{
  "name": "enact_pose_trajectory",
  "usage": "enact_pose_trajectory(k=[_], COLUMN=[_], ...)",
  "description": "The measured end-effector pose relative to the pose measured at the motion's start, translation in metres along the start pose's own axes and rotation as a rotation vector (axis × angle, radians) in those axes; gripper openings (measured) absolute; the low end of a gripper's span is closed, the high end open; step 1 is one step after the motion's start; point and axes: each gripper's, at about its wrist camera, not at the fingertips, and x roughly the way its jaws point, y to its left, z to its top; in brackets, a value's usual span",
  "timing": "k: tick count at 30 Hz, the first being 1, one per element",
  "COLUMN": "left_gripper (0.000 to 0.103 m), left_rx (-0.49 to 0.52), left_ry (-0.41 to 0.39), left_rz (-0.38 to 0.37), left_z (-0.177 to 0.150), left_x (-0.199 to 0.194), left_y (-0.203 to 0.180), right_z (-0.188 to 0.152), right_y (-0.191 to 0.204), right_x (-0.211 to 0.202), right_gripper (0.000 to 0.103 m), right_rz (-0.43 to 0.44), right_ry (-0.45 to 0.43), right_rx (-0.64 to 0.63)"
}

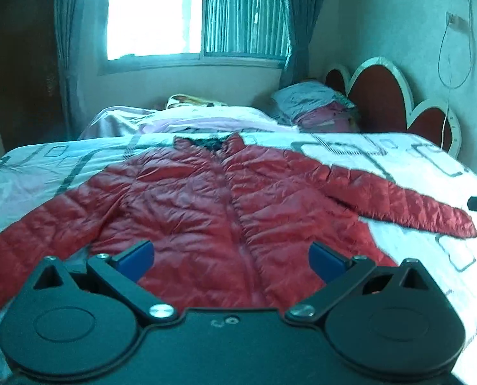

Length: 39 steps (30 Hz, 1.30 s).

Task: Fold large clothes
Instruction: 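Reach the right tool to a jacket sleeve and close on it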

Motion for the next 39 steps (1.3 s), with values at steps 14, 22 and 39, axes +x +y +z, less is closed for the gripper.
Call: enact_pose_trajectory(k=[14, 22, 39], left_gripper=[0.102, 0.09, 0.1], left_rx=[-0.06, -0.091, -0.058], left_ry=[0.071, 0.131, 0.232], left_rz=[0.107, 0.096, 0.192], left_z=[0.027, 0.035, 0.036], left_x=[0.099, 0.133, 0.148], left_y=[-0.061, -0.079, -0.033], right_z=[0.015, -0.006, 0.059], right_y=[-0.137, -0.202, -0.113], right_x=[0.126, 0.171, 0.161], right_gripper=[0.073, 0.059, 0.008], right_rz=[-0.07, -0.035, 0.102], right_ry=[0.127, 0.191, -0.02], right_rx=[0.264, 0.505, 0.136])
